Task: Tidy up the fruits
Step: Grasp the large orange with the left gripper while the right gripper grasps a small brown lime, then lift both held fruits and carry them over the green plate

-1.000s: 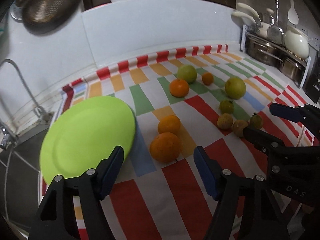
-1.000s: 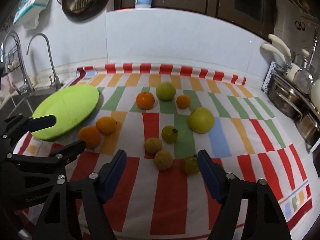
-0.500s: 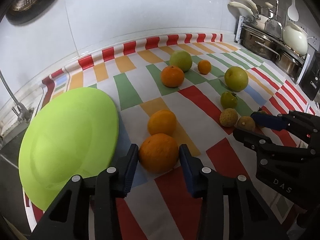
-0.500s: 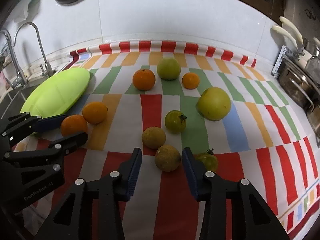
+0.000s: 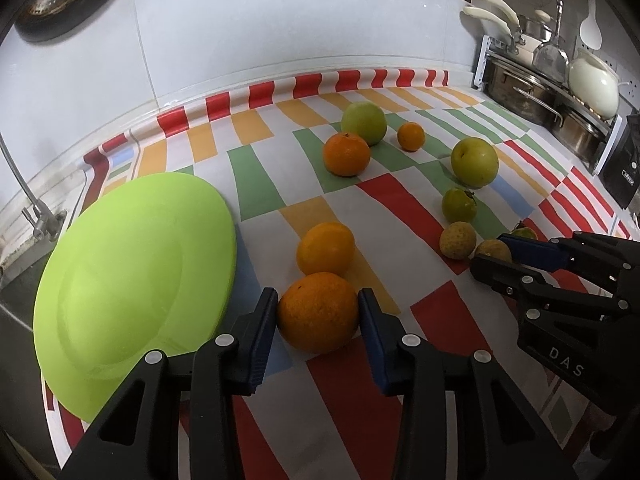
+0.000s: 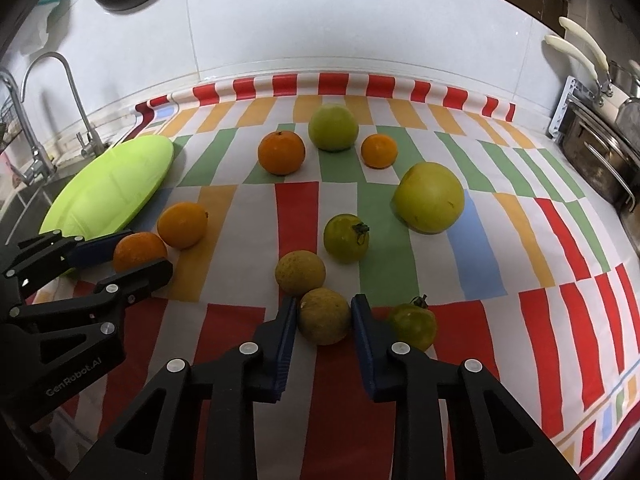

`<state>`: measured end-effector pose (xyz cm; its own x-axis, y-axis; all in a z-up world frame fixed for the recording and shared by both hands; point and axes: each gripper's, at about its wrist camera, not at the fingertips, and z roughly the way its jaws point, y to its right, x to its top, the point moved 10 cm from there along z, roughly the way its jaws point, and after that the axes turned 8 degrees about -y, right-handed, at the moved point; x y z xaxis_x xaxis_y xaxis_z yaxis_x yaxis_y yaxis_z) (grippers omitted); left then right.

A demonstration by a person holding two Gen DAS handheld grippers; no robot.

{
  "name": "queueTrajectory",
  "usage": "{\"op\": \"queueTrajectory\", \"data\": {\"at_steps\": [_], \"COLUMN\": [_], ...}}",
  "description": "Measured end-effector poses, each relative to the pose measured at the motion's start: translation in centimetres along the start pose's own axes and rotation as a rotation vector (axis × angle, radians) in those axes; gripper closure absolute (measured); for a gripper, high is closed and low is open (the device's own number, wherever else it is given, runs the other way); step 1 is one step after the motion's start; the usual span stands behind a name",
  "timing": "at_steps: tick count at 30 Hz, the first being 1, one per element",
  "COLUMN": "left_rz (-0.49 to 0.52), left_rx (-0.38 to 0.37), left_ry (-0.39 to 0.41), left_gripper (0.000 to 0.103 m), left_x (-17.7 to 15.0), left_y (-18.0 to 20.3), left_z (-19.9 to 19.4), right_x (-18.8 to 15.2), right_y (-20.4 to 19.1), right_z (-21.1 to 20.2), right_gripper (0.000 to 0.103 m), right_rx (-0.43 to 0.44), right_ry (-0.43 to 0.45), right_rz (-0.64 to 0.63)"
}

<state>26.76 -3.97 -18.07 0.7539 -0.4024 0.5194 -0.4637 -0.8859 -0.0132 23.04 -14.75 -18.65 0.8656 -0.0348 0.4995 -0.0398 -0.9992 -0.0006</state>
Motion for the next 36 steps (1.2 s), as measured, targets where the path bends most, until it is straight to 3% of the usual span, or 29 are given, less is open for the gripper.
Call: {"op": "queueTrajectory", "data": {"at_steps": [17, 27, 36], "left_rz": [-0.094, -0.167, -0.190], "left_rx": [0.024, 0.077, 0.123], "left_ry": [0.120, 0.182, 0.184], "left_gripper": [0.063, 0.063, 0.063], "left_x": [0.8, 1.4, 1.4], "left_y": [-2.2, -6.9, -12.1], "left_z": [-6.4, -9.8, -9.3], "right_x": [2.4, 5.5, 8.4], "right_y": [-3.0, -8.2, -13.9], "right_z": [-5.1, -7.0, -5.3], "right_gripper": [0.074, 0.074, 0.074], "right_rx": [0.095, 0.191, 0.268], "right_ry": [0.114, 0.190, 0.194], "right_rz": [-0.063, -0.157, -0.224]}}
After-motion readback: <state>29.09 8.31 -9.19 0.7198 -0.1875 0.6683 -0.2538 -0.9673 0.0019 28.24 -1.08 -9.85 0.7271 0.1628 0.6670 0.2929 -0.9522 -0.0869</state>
